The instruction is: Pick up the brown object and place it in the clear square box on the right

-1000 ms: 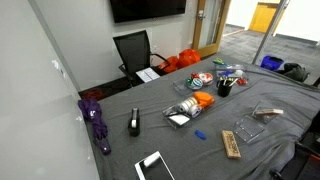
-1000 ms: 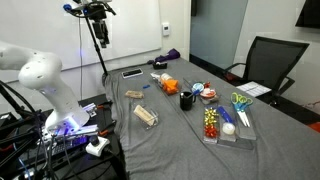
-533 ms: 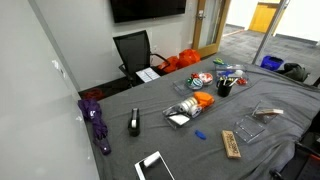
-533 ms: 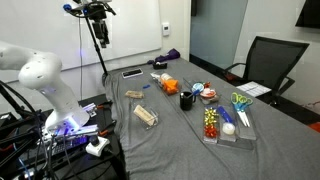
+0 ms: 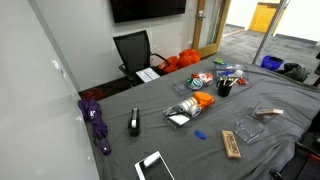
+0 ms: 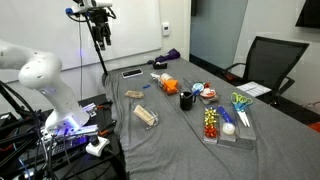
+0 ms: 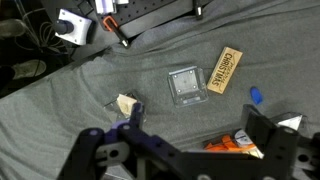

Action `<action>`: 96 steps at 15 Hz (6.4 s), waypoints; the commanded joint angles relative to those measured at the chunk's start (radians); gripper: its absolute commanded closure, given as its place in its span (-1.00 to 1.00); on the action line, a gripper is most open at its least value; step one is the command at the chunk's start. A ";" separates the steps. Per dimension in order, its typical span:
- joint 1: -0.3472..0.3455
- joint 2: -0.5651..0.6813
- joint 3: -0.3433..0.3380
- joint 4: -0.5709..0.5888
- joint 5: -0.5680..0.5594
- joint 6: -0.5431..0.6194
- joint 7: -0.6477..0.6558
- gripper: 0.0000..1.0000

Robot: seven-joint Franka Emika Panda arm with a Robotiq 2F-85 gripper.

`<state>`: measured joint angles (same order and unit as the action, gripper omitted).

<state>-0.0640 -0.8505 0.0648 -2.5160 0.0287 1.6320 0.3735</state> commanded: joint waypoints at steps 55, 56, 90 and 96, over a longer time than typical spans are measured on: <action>0.207 0.962 0.131 -0.186 0.300 1.037 0.289 -1.00; 0.210 0.984 0.130 -0.175 0.301 1.048 0.291 -1.00; 0.316 1.173 0.070 -0.073 0.312 1.151 0.315 0.36; 0.305 1.065 0.086 -0.115 0.322 1.119 0.316 0.36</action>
<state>0.2377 0.3022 0.1463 -2.5822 0.3436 2.7813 0.6763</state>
